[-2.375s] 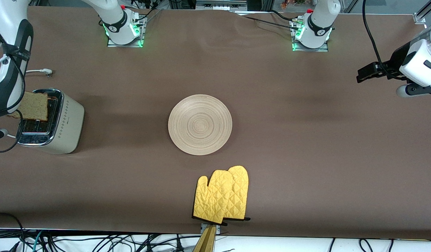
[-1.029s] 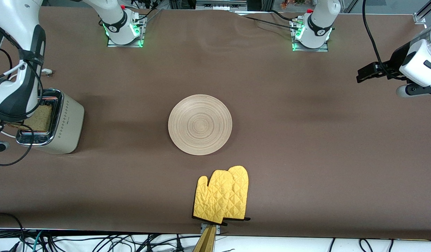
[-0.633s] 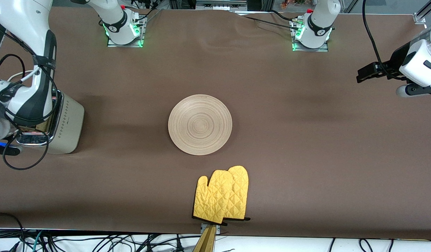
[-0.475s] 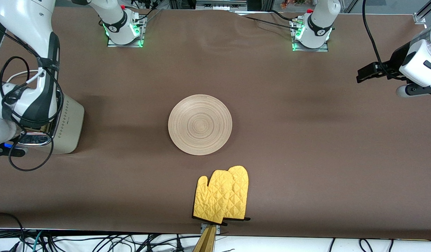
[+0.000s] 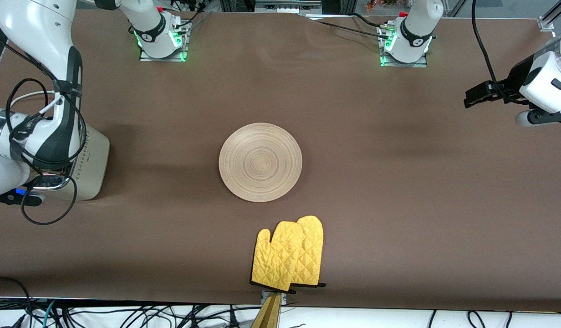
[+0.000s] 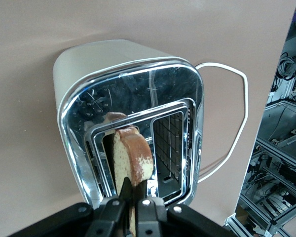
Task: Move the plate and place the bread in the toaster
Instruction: 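Open the right gripper to release the bread in the slot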
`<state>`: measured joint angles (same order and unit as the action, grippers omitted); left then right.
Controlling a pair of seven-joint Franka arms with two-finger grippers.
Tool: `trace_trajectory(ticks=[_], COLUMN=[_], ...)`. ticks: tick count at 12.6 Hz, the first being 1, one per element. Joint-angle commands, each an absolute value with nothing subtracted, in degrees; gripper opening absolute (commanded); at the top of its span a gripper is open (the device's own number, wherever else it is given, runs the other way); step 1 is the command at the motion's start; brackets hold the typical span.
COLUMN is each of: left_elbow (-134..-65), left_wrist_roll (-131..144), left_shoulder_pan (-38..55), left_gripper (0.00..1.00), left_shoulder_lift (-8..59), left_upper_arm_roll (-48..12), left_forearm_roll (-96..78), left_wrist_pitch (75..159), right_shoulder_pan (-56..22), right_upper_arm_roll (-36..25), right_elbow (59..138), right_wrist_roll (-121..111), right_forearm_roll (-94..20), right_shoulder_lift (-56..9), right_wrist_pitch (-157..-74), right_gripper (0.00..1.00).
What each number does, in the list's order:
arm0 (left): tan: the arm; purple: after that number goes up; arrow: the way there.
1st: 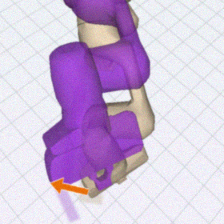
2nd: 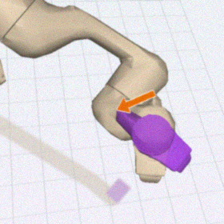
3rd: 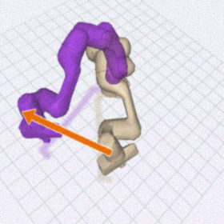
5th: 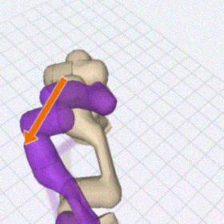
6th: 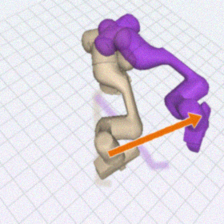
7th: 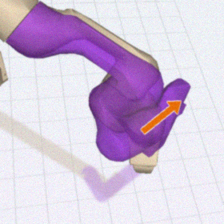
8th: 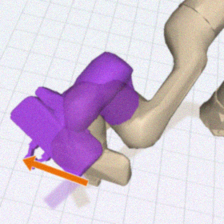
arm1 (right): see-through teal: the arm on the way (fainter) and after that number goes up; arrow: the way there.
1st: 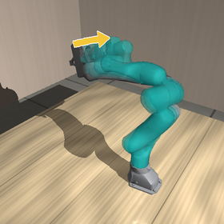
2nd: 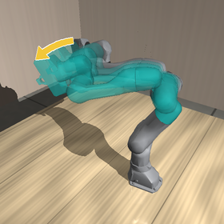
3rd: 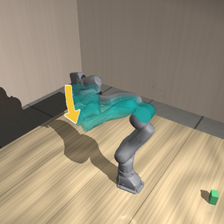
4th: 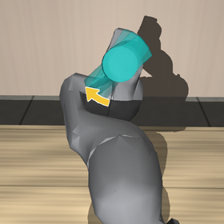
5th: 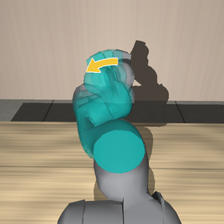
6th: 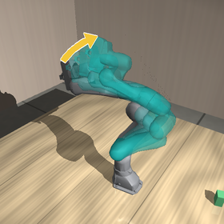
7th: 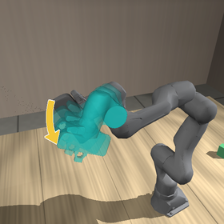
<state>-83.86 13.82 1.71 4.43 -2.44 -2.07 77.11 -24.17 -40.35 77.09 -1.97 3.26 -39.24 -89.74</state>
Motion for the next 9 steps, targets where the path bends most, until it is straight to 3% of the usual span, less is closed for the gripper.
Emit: trace_trajectory(ticks=[1,2,4,5,9], left_elbow=[-83.32,-83.32,-83.23,-83.23,-83.23], left_wrist_roll=[13.62,13.62,13.62,13.62,13.62], left_shoulder_pan=[1.41,1.41,1.41,1.41,1.41], left_gripper=[1.00,1.00,1.00,1.00,1.00], left_shoulder_lift=[4.57,4.57,4.57,4.57,4.57], left_upper_arm_roll=[-2.37,-2.37,-2.37,-2.37,-2.37], left_forearm_roll=[-3.52,-3.52,-3.52,-3.52,-3.52], left_wrist_pitch=[76.29,76.29,76.29,76.29,76.29], right_shoulder_pan=[-23.38,-23.20,-22.33,-22.15,-22.58], right_upper_arm_roll=[-39.90,-39.90,-39.90,-39.99,-40.60], right_elbow=[76.38,76.38,76.29,76.29,75.76], right_wrist_roll=[-1.14,-1.14,-2.10,-2.46,-3.43], right_forearm_roll=[1.58,1.58,0.36,-0.78,-0.97], right_shoulder_lift=[-39.99,-39.99,-39.82,-39.64,-38.85], right_wrist_pitch=[-90.79,-90.88,-91.23,-91.23,-91.14], right_gripper=[0.00,0.00,0.95,1.00,1.00])
